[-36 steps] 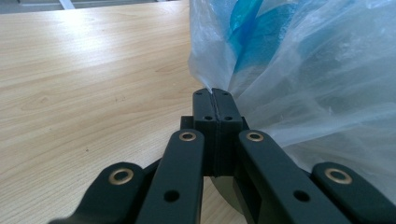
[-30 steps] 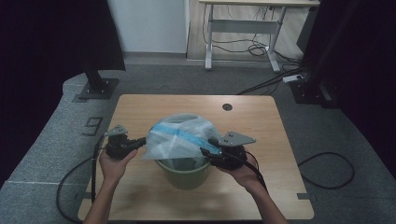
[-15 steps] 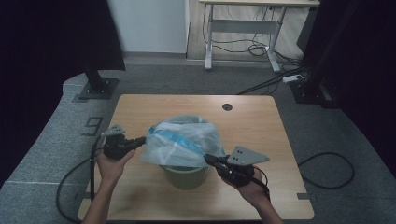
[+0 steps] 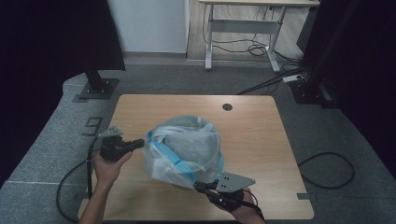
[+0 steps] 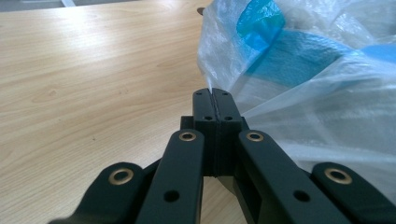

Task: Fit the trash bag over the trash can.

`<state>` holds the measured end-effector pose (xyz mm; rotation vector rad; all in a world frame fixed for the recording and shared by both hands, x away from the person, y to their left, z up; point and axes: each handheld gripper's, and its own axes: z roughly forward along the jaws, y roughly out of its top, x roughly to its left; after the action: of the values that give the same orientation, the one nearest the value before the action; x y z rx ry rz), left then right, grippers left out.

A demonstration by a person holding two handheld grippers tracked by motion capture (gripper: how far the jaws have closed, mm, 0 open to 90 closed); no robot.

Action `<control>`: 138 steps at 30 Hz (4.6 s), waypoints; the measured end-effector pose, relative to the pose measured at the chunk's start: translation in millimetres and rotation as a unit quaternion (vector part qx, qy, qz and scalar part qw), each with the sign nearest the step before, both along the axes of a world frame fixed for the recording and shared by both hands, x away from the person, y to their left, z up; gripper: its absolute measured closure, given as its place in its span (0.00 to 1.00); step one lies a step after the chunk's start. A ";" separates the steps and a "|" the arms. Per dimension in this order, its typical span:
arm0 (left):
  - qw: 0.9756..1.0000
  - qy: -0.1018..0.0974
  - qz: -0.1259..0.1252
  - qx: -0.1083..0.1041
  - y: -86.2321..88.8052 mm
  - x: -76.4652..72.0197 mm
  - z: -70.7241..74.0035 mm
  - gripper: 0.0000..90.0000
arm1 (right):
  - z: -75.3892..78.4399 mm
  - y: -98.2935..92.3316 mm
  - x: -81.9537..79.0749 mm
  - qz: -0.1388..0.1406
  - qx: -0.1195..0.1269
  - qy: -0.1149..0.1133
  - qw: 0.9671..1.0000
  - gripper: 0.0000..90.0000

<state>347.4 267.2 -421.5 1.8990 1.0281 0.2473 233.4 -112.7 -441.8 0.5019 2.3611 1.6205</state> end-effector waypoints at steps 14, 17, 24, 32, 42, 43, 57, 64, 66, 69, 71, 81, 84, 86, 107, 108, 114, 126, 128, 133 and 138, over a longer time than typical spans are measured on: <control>1.000 0.008 -0.018 0.023 -9.7 -12.5 -9.5 1.00 | -51.5 22.1 9.3 -0.011 -0.059 0.005 0.998 0.97; 0.999 0.010 -0.021 0.028 -12.6 -12.0 -12.8 1.00 | -67.4 24.6 13.9 -0.022 -0.079 0.010 0.997 0.97; 0.999 0.015 -0.024 0.026 -12.1 -11.8 -17.4 1.00 | -72.9 7.4 11.3 -0.040 -0.051 0.017 0.998 0.89; 0.999 0.017 -0.021 0.018 -9.9 -13.2 -22.4 1.00 | -48.6 -35.4 -3.9 -0.118 0.037 -0.014 0.992 0.60; 0.999 0.020 -0.026 0.017 -14.5 -12.0 -23.4 1.00 | -36.9 -20.4 6.8 -0.162 0.063 -0.027 0.984 0.44; 0.999 0.020 -0.025 0.017 -14.5 -12.0 -23.3 1.00 | -35.5 -17.3 7.3 -0.167 0.064 -0.033 0.983 0.51; 0.999 0.027 -0.027 0.027 -15.9 -16.2 -28.1 1.00 | -53.3 -12.4 16.2 -0.177 0.019 -0.015 0.984 0.99; 0.998 0.040 -0.027 0.038 -20.5 -13.3 -36.2 1.00 | -76.3 -17.6 39.1 -0.197 0.002 0.030 0.980 0.99; 0.998 0.043 -0.027 0.042 -23.1 -11.7 -38.6 1.00 | -77.6 -17.2 40.7 -0.199 -0.006 0.029 0.980 0.99; 0.997 0.044 -0.023 0.051 -28.1 -9.2 -42.0 0.99 | -82.1 -16.3 43.1 -0.209 -0.023 0.020 0.978 0.99; 0.997 0.045 -0.018 0.059 -29.6 -7.6 -43.7 0.99 | -84.7 -17.8 44.9 -0.214 -0.025 0.021 0.976 0.99; 0.998 0.040 0.002 0.056 -25.0 -3.3 -45.8 0.97 | -90.1 -27.6 53.4 -0.229 -0.026 0.032 0.973 0.99; 0.998 0.037 0.013 0.055 -21.4 -2.3 -45.0 0.96 | -92.0 -28.1 55.4 -0.231 -0.028 0.035 0.972 0.99; 0.998 0.030 0.017 0.054 -19.9 -3.7 -43.5 0.90 | -92.7 -28.9 55.8 -0.229 -0.025 0.039 0.972 0.94; 0.993 -0.103 -0.048 0.006 27.5 -48.9 12.5 0.25 | -64.4 -49.4 36.1 -0.215 0.054 -0.007 0.975 0.43; 0.993 -0.106 -0.052 0.006 26.1 -48.8 15.6 0.25 | -63.5 -51.1 35.4 -0.213 0.057 -0.007 0.975 0.42; 0.991 -0.109 -0.081 0.013 9.6 -41.6 34.6 0.29 | -58.8 -65.1 30.8 -0.219 0.062 -0.010 0.974 0.41; 0.975 -0.103 -0.194 0.024 -29.5 -3.7 64.8 0.31 | -53.7 -94.2 23.3 -0.244 0.078 -0.014 0.967 0.42; 0.974 -0.099 -0.200 0.023 -31.4 1.0 64.4 0.33 | -54.2 -96.6 21.5 -0.247 0.077 -0.015 0.966 0.42; 0.973 -0.087 -0.209 0.045 -39.9 17.9 68.5 0.38 | -56.3 -101.1 19.6 -0.259 0.076 -0.012 0.963 0.42; 0.965 -0.077 -0.245 0.045 -57.1 35.9 77.9 0.41 | -57.2 -101.4 17.9 -0.262 0.074 -0.011 0.962 0.42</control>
<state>383.3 210.2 -343.6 2.1113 0.4270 0.1498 251.3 -214.0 -499.0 1.0294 1.8729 1.5322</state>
